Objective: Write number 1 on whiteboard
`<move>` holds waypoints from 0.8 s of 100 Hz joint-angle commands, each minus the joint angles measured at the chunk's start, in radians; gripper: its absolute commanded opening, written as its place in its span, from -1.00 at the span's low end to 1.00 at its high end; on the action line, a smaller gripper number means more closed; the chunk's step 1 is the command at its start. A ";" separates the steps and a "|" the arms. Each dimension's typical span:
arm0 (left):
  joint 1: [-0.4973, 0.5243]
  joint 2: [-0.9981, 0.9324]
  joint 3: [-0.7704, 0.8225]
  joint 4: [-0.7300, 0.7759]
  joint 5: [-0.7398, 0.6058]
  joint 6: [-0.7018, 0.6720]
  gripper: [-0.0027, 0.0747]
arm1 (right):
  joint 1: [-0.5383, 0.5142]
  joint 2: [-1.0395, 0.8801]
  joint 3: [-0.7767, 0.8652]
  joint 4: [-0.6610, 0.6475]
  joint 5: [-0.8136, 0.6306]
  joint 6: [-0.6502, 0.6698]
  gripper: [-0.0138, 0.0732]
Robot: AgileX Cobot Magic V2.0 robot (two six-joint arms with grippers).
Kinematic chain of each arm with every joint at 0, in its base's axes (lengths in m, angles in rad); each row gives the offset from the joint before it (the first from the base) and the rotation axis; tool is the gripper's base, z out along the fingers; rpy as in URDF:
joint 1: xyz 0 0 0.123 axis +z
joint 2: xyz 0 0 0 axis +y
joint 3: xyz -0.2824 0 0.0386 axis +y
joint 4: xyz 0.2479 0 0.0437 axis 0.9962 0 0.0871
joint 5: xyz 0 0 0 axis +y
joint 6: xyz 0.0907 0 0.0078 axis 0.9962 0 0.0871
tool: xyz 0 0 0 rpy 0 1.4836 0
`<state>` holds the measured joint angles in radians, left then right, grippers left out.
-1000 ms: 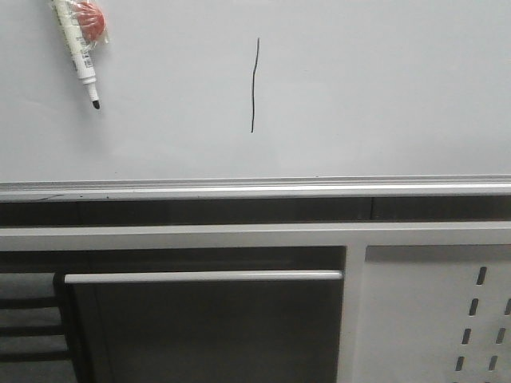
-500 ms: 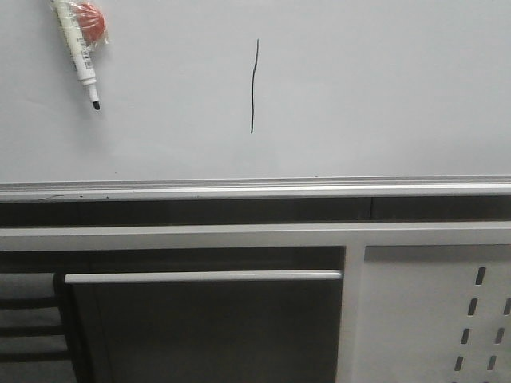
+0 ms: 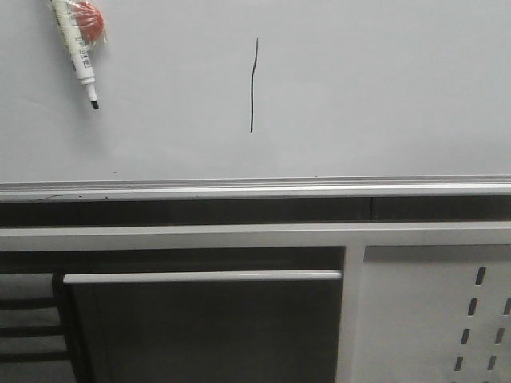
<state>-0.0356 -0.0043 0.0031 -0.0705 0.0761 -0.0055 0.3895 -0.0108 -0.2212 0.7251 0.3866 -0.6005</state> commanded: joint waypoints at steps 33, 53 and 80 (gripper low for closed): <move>0.016 -0.023 0.041 -0.012 -0.076 -0.008 -0.98 | -0.005 -0.010 -0.025 0.017 -0.069 -0.001 -0.81; 0.016 -0.023 0.041 -0.043 -0.082 -0.008 -0.98 | -0.005 -0.010 -0.025 0.017 -0.069 -0.001 -0.81; 0.016 -0.023 0.041 -0.043 -0.082 -0.008 -0.98 | -0.005 -0.010 -0.025 0.017 -0.069 -0.001 -0.81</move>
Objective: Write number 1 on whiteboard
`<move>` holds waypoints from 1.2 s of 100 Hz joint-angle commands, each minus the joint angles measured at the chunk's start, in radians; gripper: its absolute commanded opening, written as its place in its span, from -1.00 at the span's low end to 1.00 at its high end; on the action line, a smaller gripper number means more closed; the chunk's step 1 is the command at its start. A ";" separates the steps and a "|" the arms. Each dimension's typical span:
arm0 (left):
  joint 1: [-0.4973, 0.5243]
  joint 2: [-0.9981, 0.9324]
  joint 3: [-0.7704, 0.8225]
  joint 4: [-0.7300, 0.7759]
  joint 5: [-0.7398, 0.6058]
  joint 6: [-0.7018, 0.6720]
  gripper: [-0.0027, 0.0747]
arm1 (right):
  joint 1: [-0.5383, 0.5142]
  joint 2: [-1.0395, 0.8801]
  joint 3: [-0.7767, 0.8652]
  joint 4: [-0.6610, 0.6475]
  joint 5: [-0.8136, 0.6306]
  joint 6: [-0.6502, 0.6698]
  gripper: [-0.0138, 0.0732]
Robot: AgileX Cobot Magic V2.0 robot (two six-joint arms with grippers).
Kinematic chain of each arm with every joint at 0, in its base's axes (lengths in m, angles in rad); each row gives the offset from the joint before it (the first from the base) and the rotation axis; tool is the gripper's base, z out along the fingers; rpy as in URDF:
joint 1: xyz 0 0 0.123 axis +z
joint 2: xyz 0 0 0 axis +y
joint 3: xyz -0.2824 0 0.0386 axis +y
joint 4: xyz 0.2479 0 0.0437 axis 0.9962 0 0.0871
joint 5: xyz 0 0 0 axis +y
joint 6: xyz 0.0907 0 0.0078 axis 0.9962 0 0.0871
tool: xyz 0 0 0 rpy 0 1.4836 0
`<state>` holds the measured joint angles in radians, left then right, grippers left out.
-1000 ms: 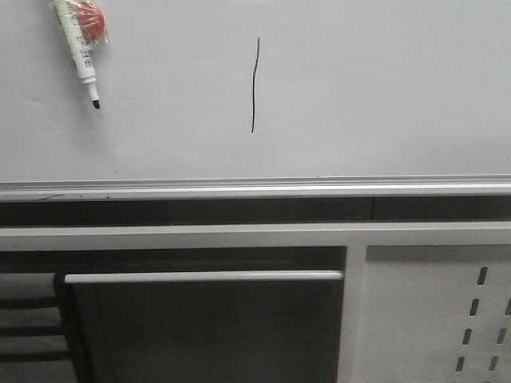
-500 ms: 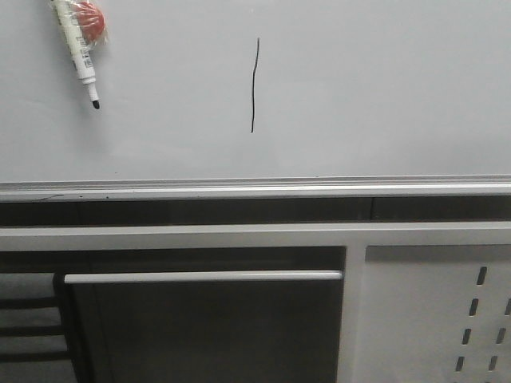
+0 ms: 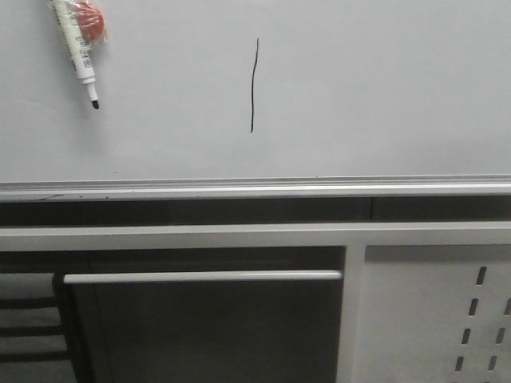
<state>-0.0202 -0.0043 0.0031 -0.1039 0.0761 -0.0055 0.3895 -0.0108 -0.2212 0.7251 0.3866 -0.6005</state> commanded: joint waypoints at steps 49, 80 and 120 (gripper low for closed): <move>0.001 -0.023 0.041 -0.009 -0.082 -0.008 -0.98 | -0.103 -0.006 0.053 -0.452 -0.213 0.308 -0.81; 0.001 -0.023 0.041 -0.009 -0.076 -0.008 -0.98 | -0.391 -0.007 0.205 -0.579 -0.309 0.412 -0.81; 0.001 -0.023 0.041 -0.009 -0.076 -0.008 -0.98 | -0.400 -0.015 0.257 -0.698 -0.234 0.497 -0.81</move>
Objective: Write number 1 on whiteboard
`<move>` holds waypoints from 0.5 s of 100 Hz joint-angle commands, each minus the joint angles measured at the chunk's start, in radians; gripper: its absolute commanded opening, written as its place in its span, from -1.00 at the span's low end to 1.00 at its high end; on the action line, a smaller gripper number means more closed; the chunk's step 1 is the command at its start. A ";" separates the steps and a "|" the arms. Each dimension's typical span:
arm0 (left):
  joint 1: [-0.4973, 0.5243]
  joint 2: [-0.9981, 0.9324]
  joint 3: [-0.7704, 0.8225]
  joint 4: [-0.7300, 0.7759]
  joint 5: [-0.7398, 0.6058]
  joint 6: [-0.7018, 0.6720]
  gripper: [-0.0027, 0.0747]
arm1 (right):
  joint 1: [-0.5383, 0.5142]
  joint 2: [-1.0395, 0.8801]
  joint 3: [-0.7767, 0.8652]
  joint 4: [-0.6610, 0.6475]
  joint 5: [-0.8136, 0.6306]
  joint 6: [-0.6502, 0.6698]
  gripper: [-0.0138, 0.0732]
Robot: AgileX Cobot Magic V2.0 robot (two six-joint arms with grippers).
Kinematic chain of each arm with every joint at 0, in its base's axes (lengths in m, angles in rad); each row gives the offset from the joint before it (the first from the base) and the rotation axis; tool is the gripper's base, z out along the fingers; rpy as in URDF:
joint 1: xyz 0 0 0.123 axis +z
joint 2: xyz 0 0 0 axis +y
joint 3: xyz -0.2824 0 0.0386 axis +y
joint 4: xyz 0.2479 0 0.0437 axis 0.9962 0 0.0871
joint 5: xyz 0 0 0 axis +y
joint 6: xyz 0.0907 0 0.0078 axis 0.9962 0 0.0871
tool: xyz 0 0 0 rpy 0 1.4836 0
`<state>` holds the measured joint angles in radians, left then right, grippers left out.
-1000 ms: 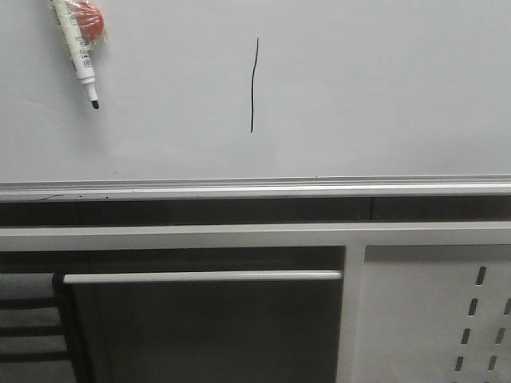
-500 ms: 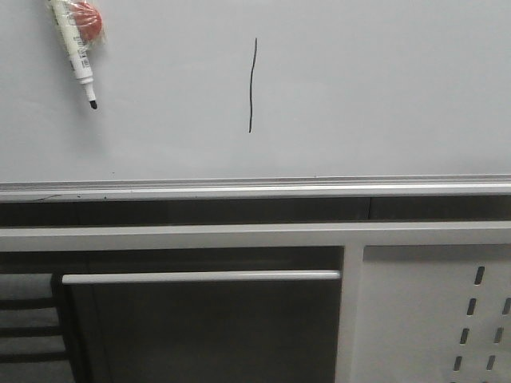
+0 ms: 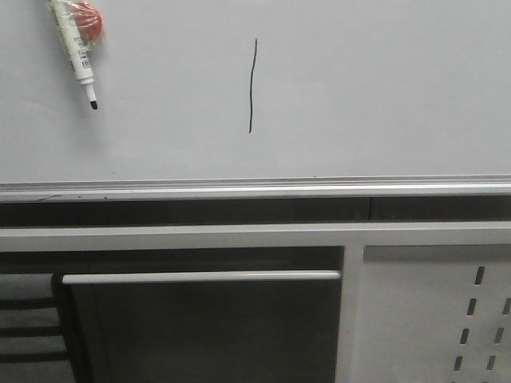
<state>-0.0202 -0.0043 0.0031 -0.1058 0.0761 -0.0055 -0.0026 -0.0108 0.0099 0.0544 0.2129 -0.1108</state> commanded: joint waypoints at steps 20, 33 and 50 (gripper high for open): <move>0.001 -0.023 0.041 -0.007 -0.076 -0.008 -0.98 | -0.008 -0.015 0.028 -0.028 -0.073 0.007 -0.81; 0.001 -0.023 0.041 -0.007 -0.076 -0.008 -0.98 | -0.008 -0.015 0.026 -0.028 -0.073 0.007 -0.81; 0.001 -0.023 0.041 -0.007 -0.076 -0.008 -0.98 | -0.008 -0.015 0.026 -0.028 -0.073 0.007 -0.81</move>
